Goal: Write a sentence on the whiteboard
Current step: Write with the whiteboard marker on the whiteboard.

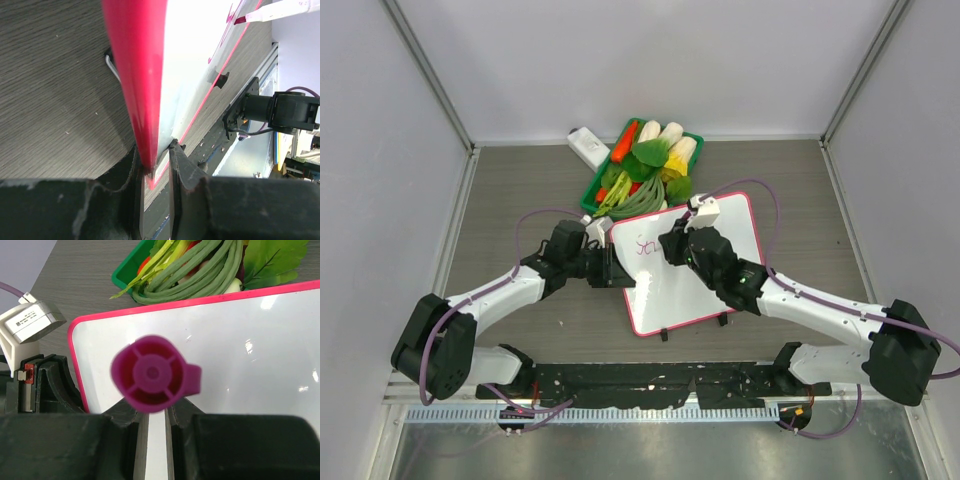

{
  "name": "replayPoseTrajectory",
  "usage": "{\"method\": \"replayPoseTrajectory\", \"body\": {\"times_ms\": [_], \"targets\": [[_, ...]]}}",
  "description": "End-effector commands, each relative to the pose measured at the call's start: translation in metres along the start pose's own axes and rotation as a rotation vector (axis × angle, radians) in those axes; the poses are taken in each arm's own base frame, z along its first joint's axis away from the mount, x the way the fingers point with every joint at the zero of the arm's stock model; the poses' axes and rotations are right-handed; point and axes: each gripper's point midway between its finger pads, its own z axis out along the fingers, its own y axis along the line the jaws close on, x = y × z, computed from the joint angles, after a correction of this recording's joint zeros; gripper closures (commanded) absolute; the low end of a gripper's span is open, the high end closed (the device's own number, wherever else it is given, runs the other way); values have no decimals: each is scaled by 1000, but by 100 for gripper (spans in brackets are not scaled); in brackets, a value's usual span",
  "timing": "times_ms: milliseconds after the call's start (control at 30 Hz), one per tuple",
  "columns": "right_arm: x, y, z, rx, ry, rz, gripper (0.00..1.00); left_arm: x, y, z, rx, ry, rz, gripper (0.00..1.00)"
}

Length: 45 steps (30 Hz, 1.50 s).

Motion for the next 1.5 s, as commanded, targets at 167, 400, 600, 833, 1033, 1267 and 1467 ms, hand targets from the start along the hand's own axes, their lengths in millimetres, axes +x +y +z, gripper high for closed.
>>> {"method": "replayPoseTrajectory", "body": {"times_ms": [167,400,600,833,1033,1267,1467], "targets": [[-15,-3,6,52,-42,-14,99,15,32,1,-155,34,43,100],[-25,-6,9,90,-71,-13,99,15,32,1,-155,32,46,100],[-31,-11,9,124,-91,-10,99,16,33,2,-157,37,43,100],[-36,-12,10,136,-106,-10,98,15,32,1,-157,29,47,100],[-34,-13,9,142,-103,-6,99,15,31,1,-157,30,47,100],[-28,-17,6,144,-88,-7,99,15,30,1,-157,34,53,100],[-28,-15,2,123,-84,4,98,16,31,2,-159,40,52,100]]}}
